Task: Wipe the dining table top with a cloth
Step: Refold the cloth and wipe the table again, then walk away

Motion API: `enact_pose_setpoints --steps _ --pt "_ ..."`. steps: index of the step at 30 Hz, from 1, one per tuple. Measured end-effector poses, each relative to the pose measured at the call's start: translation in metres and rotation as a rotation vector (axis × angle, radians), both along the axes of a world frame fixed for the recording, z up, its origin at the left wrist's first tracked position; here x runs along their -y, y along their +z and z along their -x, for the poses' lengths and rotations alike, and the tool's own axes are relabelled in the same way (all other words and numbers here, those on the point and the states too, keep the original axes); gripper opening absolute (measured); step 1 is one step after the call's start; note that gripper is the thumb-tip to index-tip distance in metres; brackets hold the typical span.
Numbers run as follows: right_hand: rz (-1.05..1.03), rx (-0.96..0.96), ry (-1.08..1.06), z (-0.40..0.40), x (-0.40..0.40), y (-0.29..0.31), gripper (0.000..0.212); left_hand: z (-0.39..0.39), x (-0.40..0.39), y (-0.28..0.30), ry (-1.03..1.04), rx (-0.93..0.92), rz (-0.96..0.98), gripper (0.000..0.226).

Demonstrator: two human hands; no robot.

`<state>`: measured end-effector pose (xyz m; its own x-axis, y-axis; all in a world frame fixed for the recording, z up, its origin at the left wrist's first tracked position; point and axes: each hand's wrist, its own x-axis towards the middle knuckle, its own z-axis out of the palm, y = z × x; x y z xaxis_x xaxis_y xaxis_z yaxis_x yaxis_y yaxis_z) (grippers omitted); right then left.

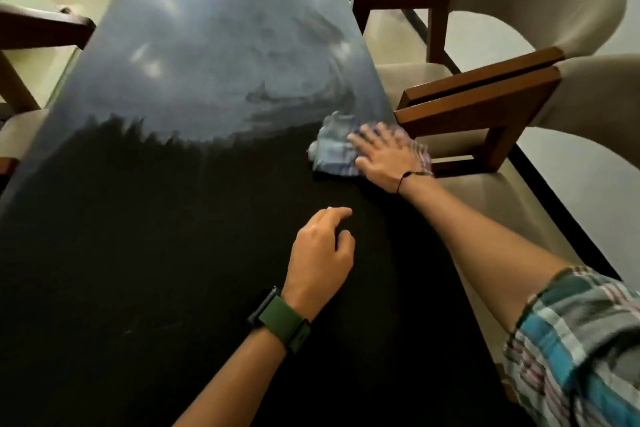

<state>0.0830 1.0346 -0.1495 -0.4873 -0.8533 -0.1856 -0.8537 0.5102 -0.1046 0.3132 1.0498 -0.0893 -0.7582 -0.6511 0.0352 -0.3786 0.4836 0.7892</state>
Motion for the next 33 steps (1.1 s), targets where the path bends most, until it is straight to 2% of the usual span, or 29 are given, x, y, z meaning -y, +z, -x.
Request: enact_pose_setpoints --steps 4,6,8,12,19,21,28,33 --pt "-0.007 -0.012 0.455 -0.069 -0.011 -0.004 0.058 0.011 0.015 0.010 0.067 -0.045 0.023 0.032" --pt "-0.051 -0.033 0.547 -0.079 -0.017 -0.007 0.060 0.012 0.024 0.015 0.070 -0.046 0.027 0.031" --pt "-0.051 0.009 0.434 -0.066 -0.009 -0.007 0.054 0.004 0.037 0.017 0.070 -0.060 0.067 0.030" --pt "0.053 0.075 0.001 -0.027 0.025 -0.003 0.045 -0.026 0.064 0.022 0.124 -0.042 0.072 0.036" --pt "0.081 0.112 -0.199 -0.027 0.071 0.004 0.046 -0.091 0.118 0.022 0.349 -0.083 0.036 0.036" --pt "0.079 0.103 -0.159 -0.047 0.091 0.006 0.048 -0.099 0.126 0.023 0.370 -0.093 0.014 0.036" --pt "0.055 0.070 0.257 -0.190 0.206 0.002 0.048 -0.134 0.168 0.025 0.430 -0.145 0.013 0.034" --pt "0.050 0.063 0.392 -0.259 0.282 0.000 0.051 -0.181 0.206 0.022 0.471 -0.134 -0.018 0.035"
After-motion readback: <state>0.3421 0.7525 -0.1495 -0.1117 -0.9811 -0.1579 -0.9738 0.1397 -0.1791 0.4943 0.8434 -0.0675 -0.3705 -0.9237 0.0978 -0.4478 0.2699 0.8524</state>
